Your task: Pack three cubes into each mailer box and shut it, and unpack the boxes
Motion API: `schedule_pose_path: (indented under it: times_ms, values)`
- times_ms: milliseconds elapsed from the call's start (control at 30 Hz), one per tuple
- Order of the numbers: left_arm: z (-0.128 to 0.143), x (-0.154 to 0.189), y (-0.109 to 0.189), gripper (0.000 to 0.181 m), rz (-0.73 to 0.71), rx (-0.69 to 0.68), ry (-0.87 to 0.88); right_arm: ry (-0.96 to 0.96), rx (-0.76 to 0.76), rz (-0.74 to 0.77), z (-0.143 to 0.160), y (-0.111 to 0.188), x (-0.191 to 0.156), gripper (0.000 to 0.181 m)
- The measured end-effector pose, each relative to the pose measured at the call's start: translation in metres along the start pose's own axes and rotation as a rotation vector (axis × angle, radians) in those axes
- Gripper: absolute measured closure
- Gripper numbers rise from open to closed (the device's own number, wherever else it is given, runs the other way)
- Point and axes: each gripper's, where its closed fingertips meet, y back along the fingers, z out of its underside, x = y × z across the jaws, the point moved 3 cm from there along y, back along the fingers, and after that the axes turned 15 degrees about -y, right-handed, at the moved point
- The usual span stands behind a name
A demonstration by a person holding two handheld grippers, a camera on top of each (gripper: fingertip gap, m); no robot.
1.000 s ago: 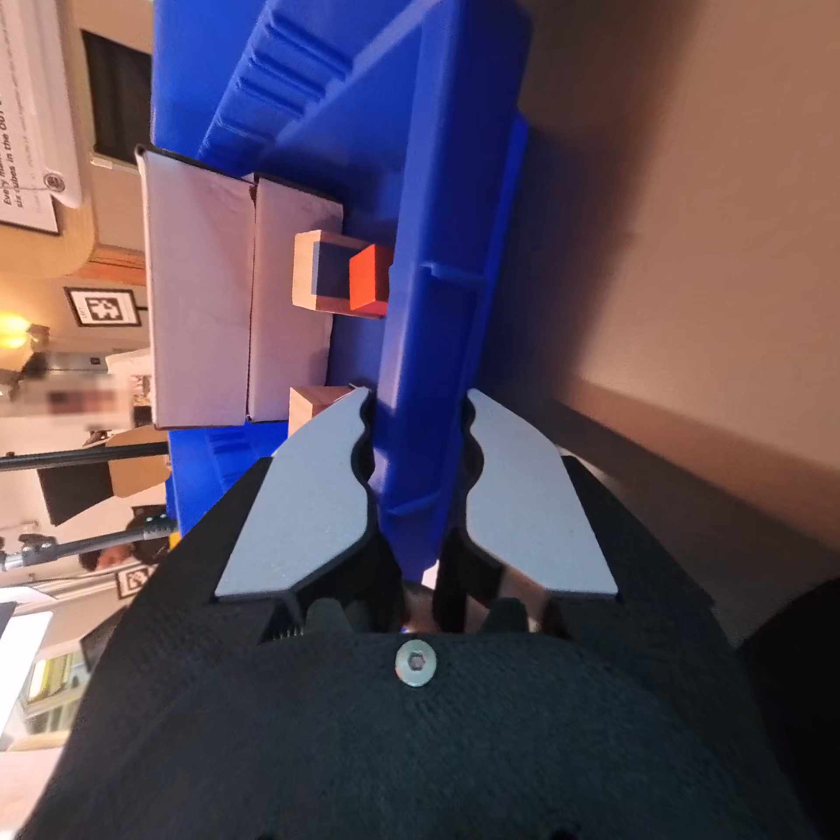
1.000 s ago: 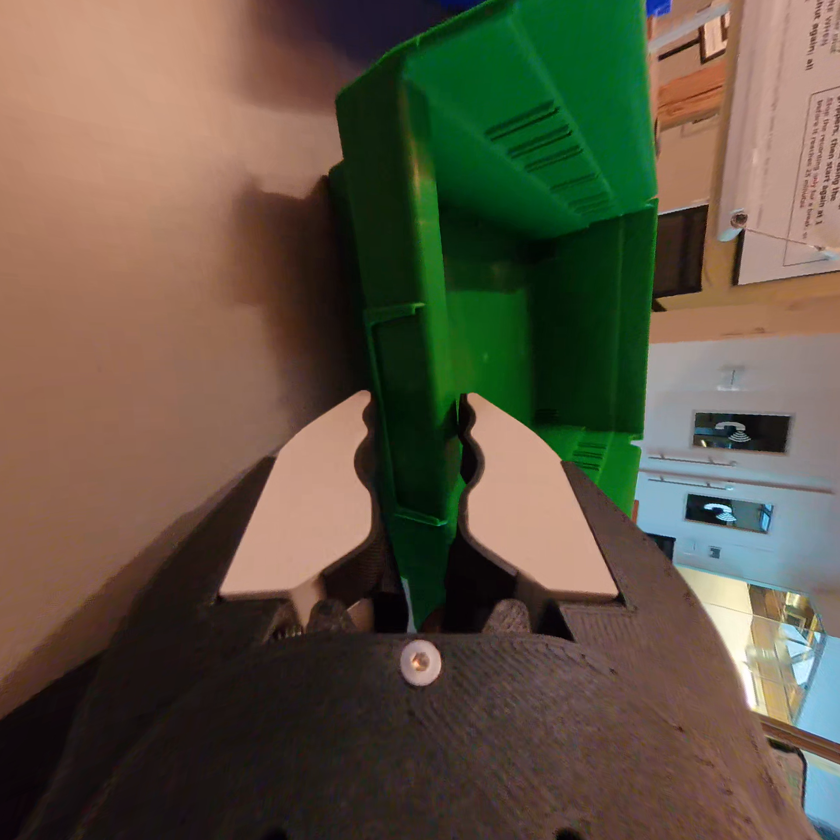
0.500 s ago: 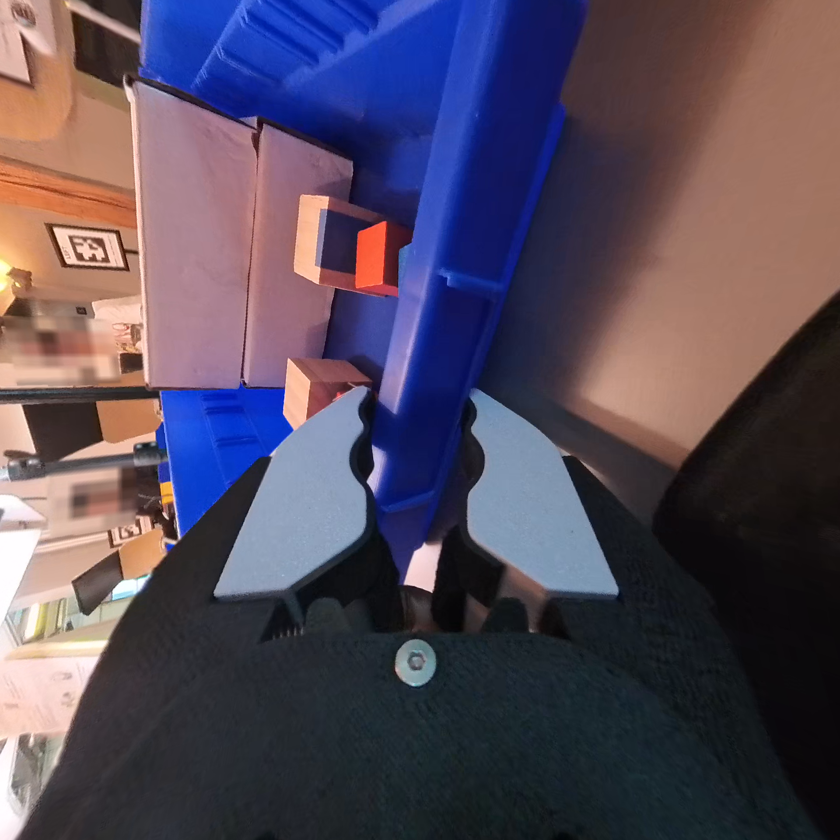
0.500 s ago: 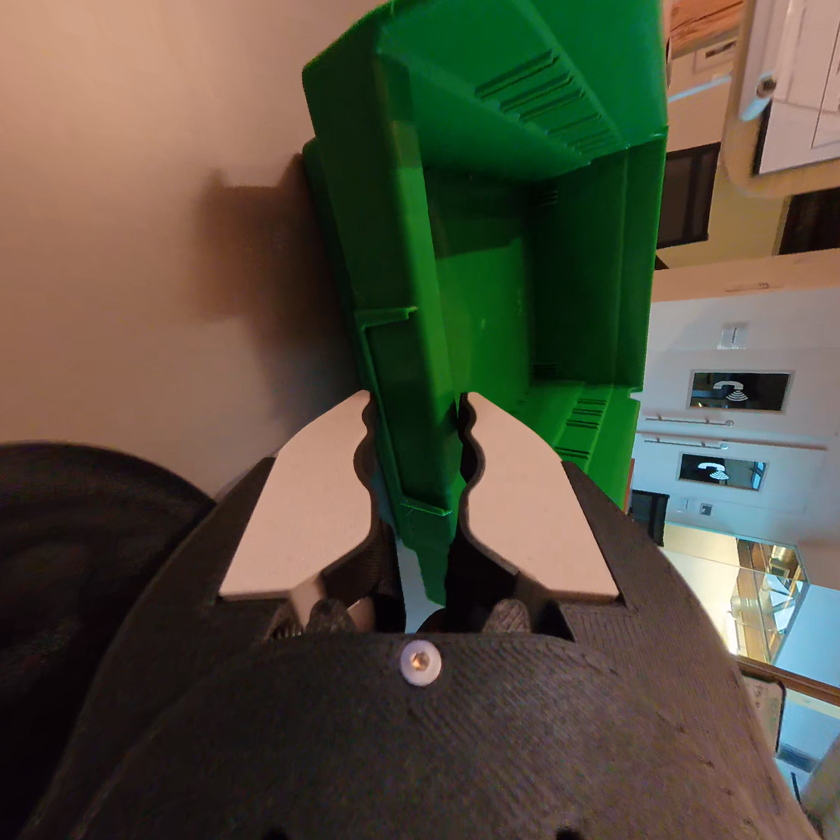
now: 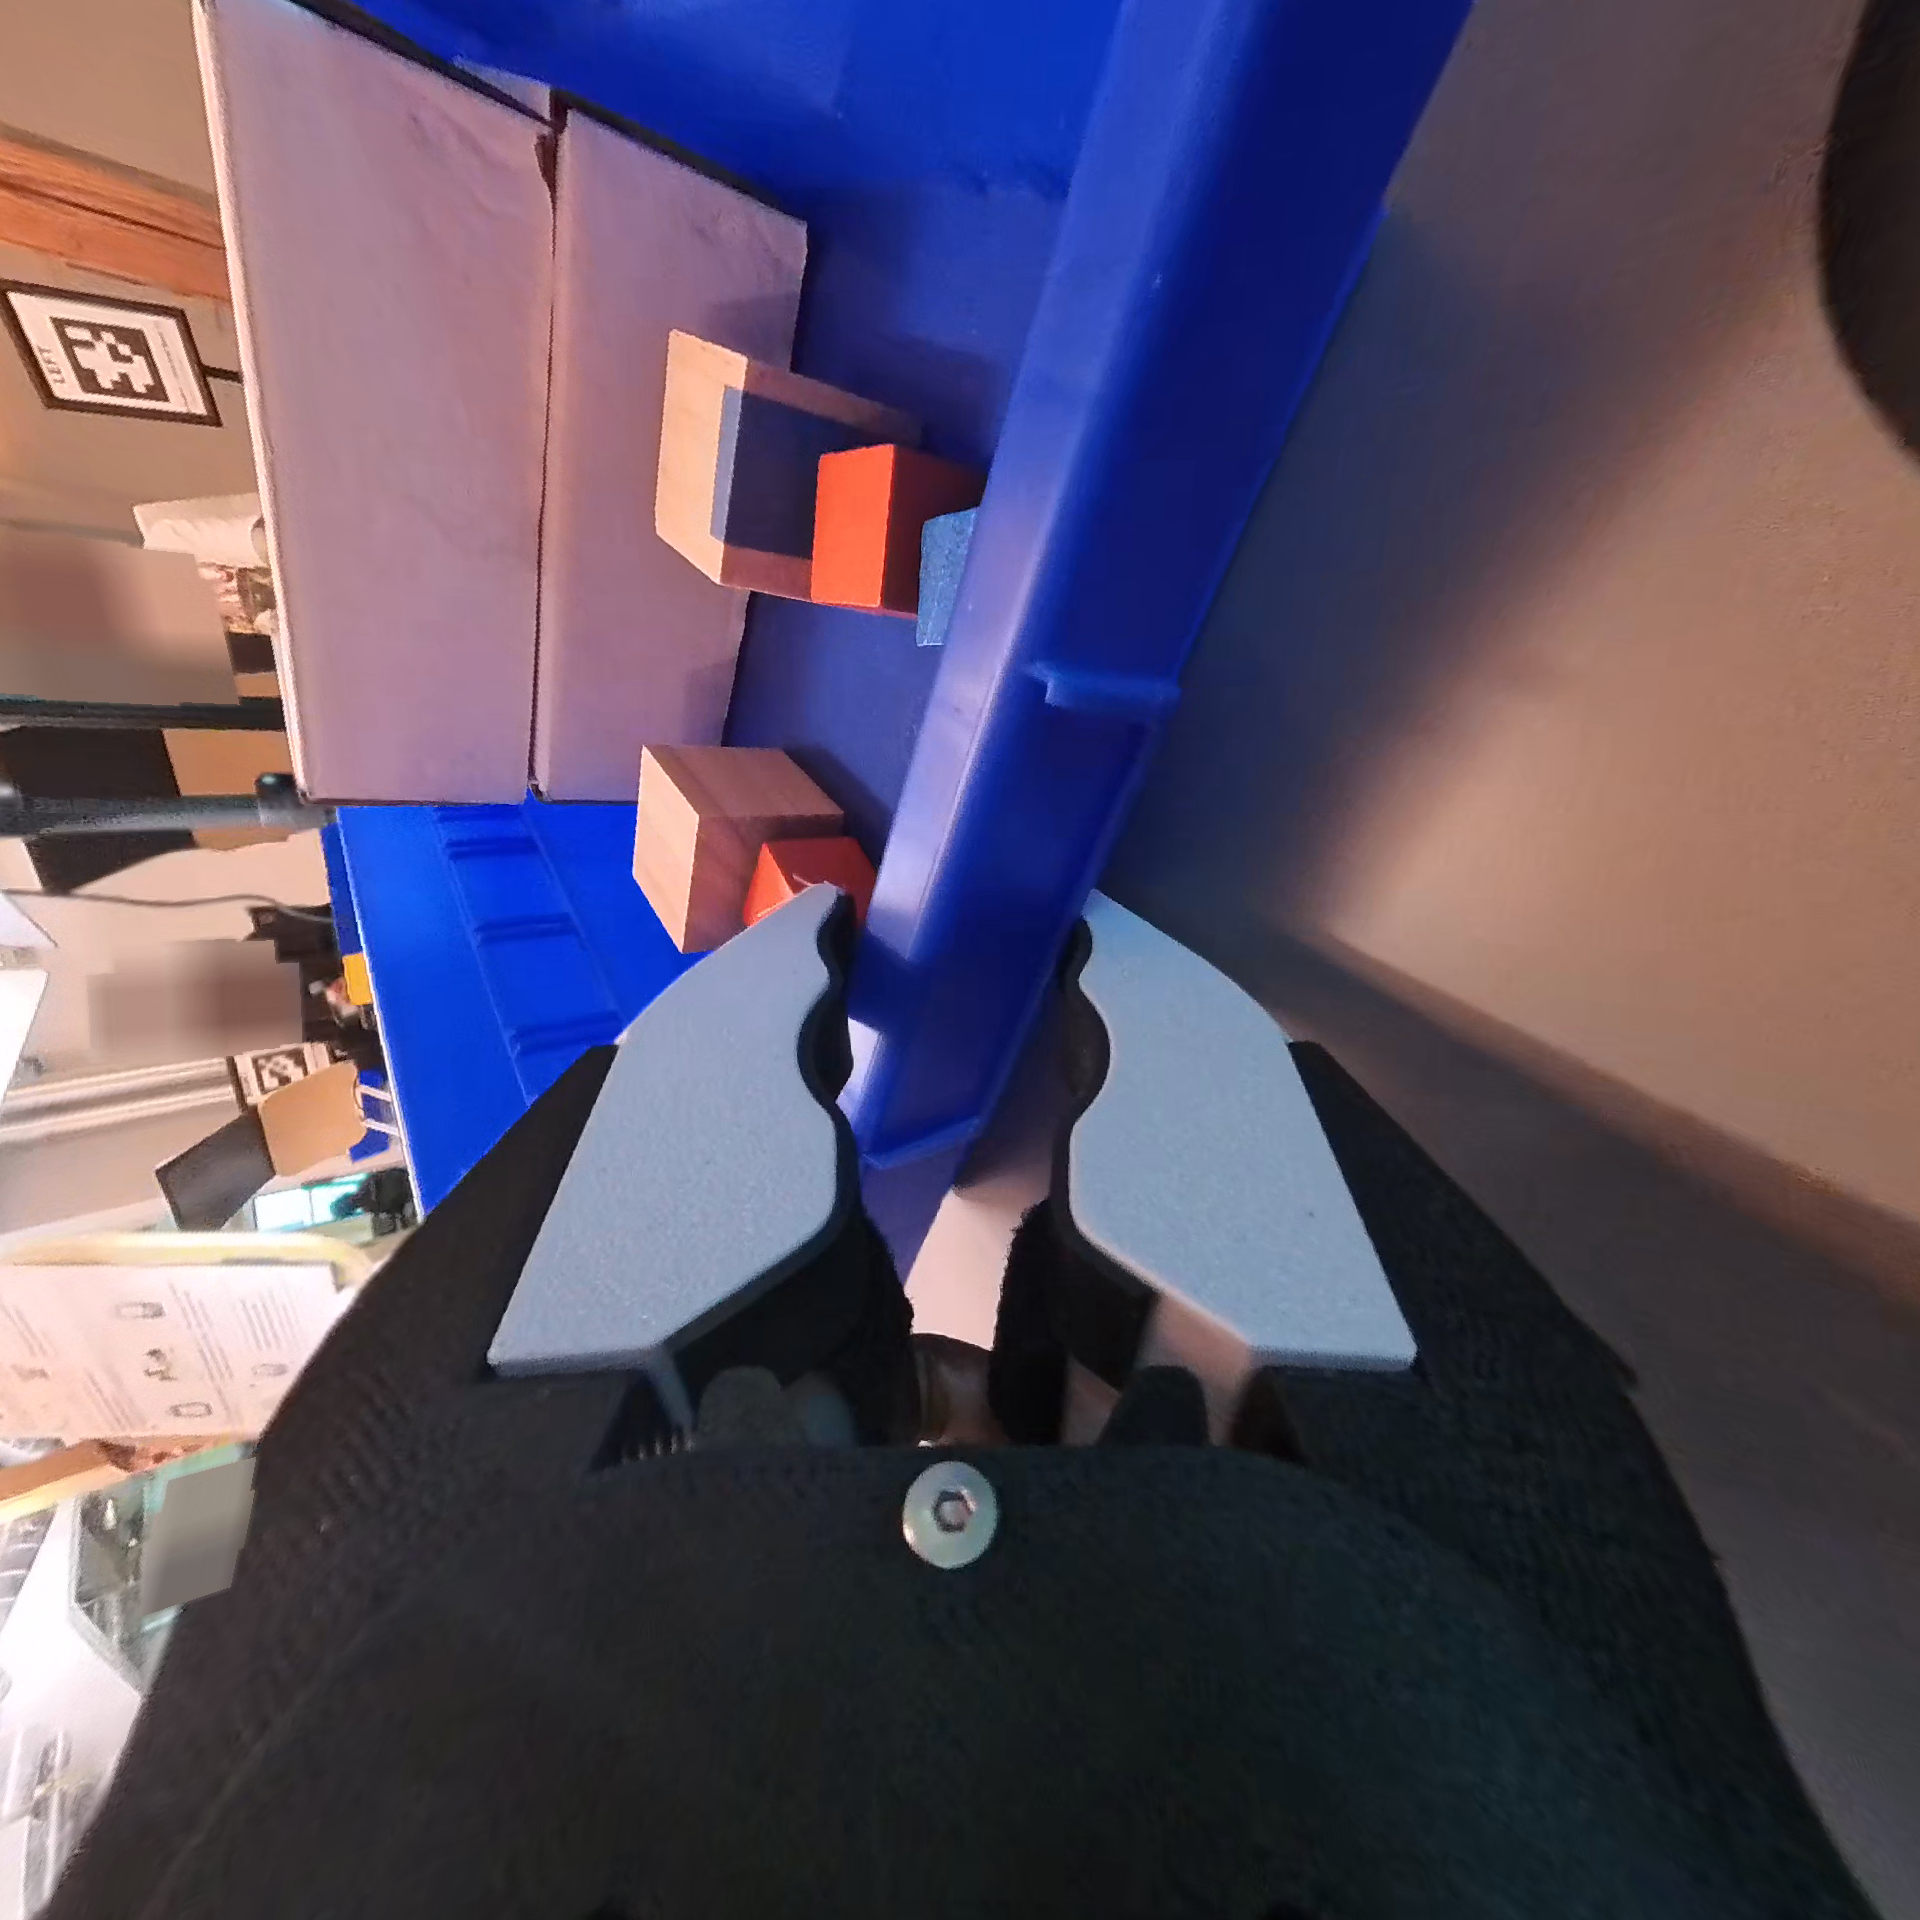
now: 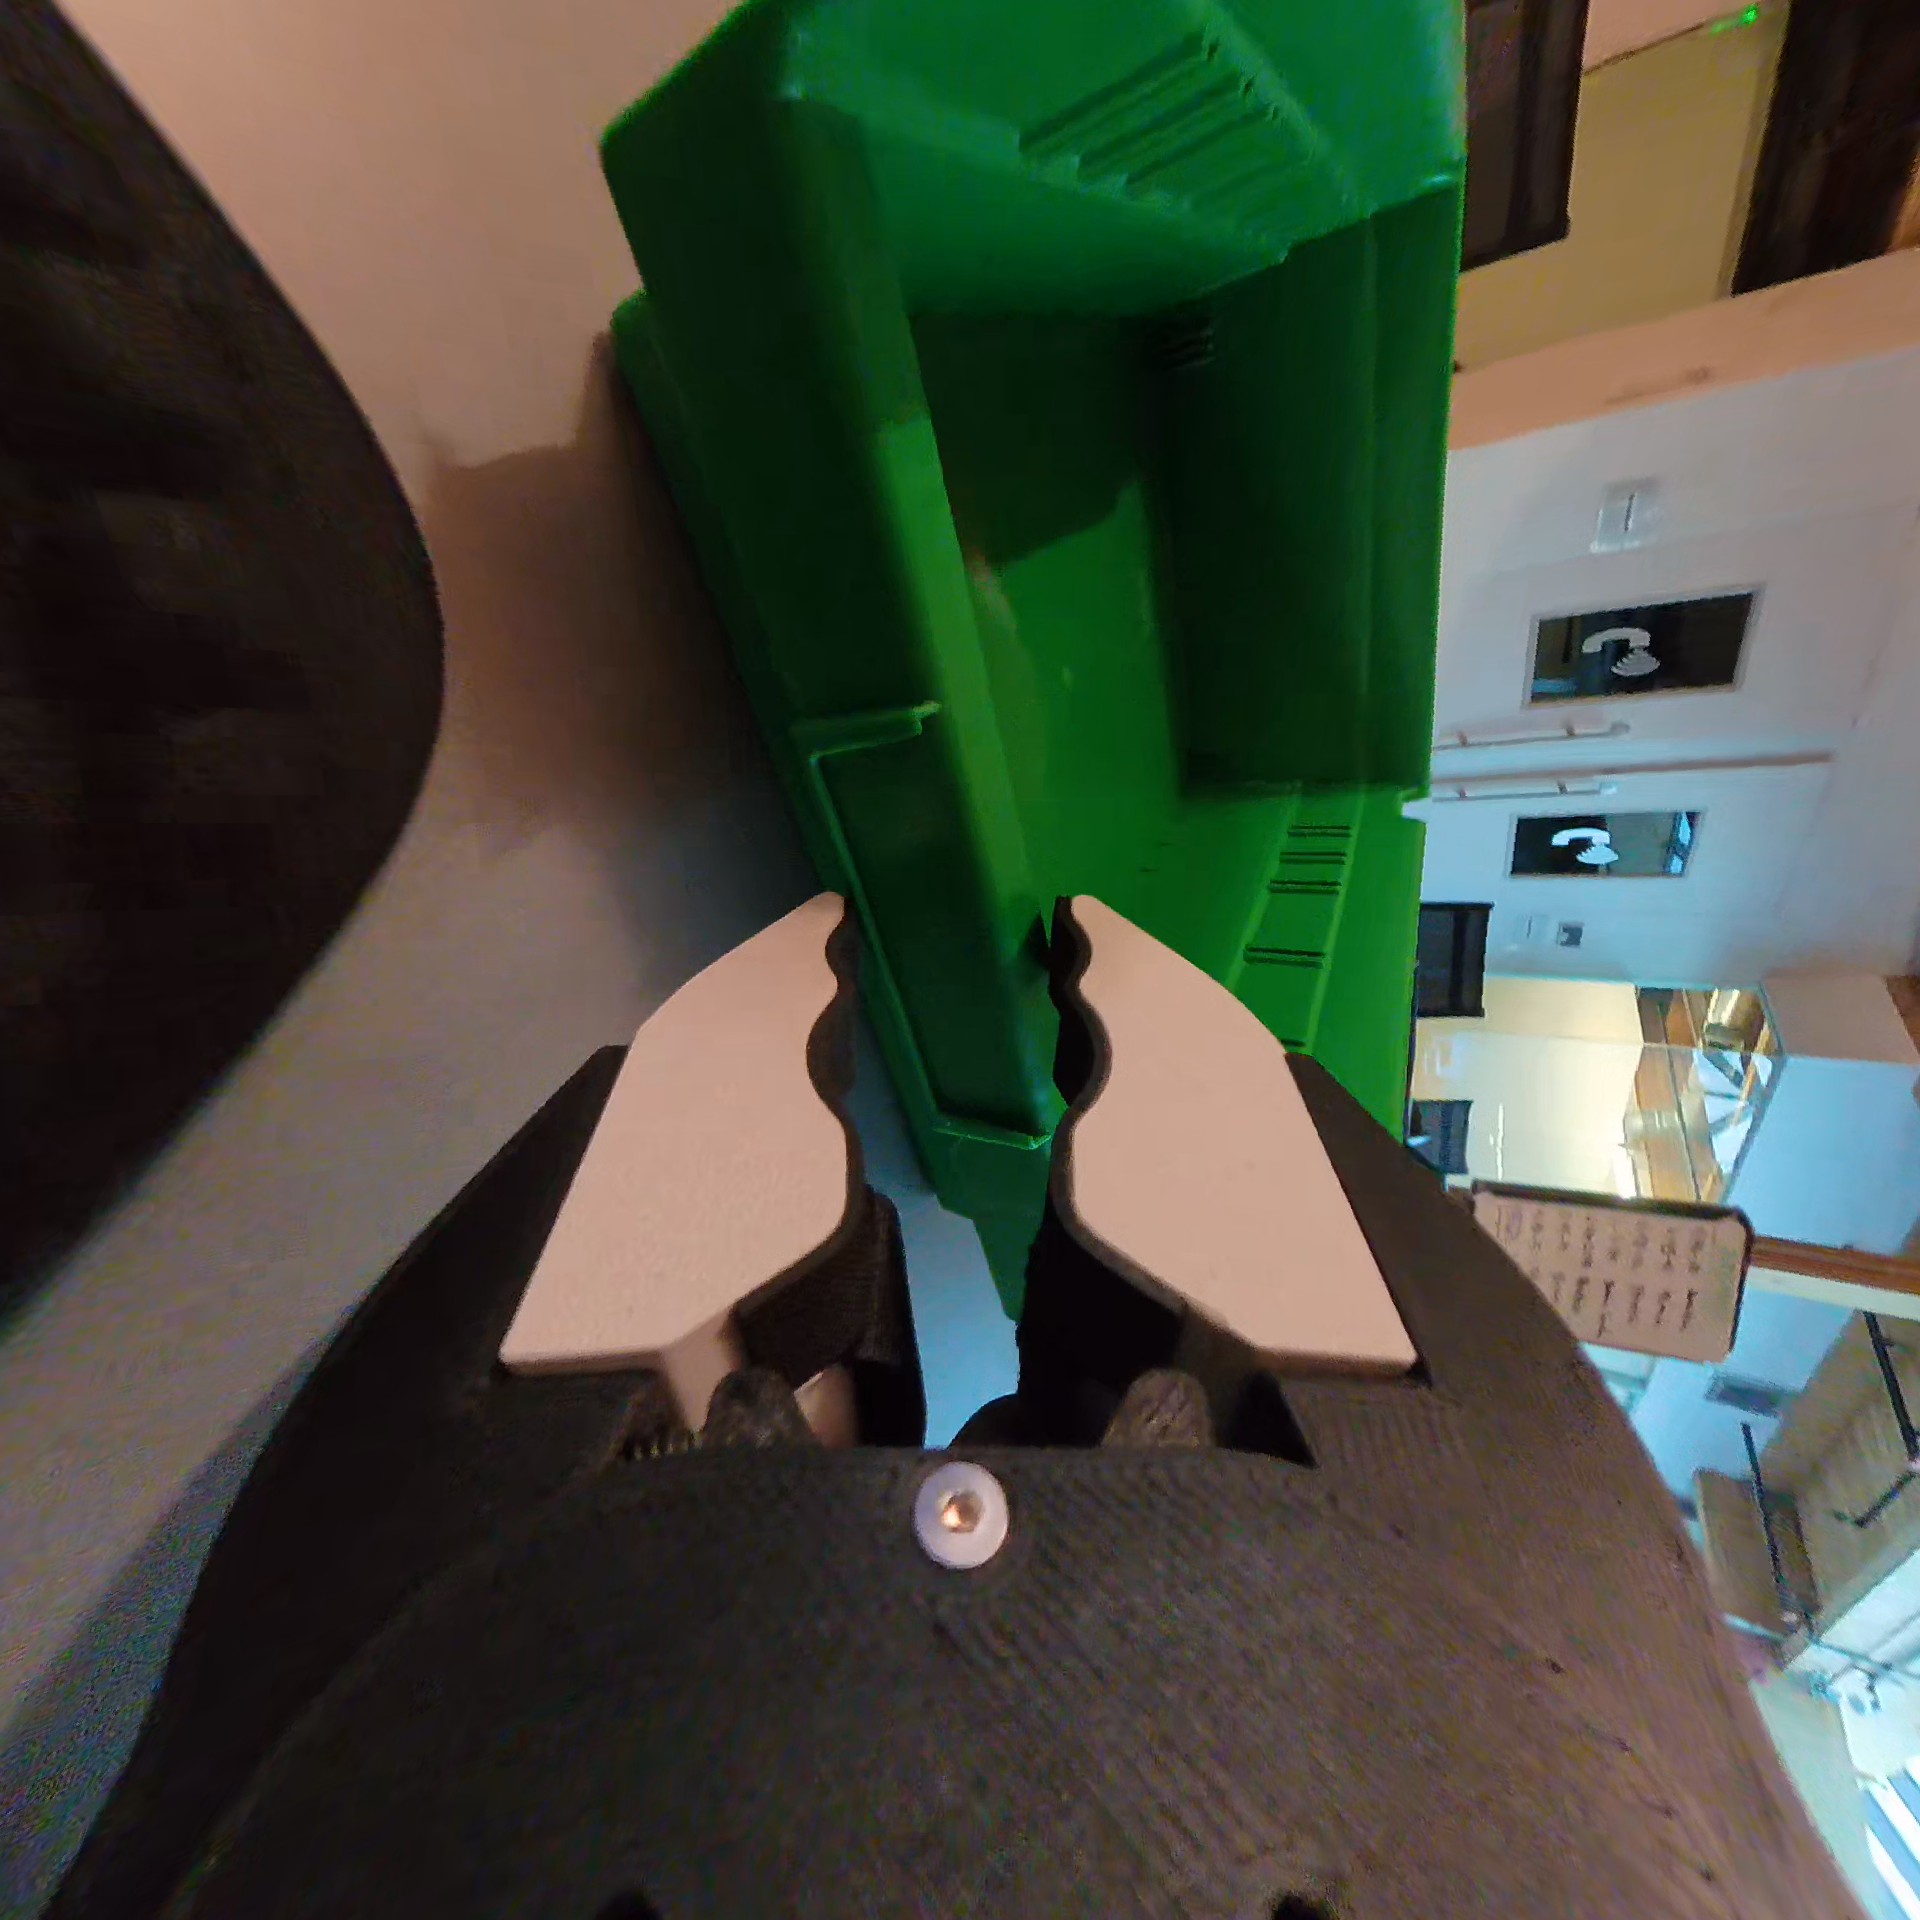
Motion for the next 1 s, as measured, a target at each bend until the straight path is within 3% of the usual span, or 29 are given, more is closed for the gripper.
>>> schedule_pose_path:
  times_ms: [333,900,967,1000]
  values:
    - [0.042,0.015,0.024,0.145,0.008,0.005,-0.022,0.012,-0.085,-0.002,0.063,0.037,0.015,0.147]
    - [0.061,0.032,0.048,0.139,0.089,0.016,0.037,0.083,-0.147,-0.100,0.098,0.076,0.015,0.147]
    - [0.057,0.033,0.052,0.129,0.148,0.057,0.129,0.021,-0.162,-0.156,0.100,0.080,0.013,0.137]
    - [0.055,0.032,0.056,0.122,0.165,0.083,0.175,-0.045,-0.170,-0.181,0.102,0.081,0.014,0.118]
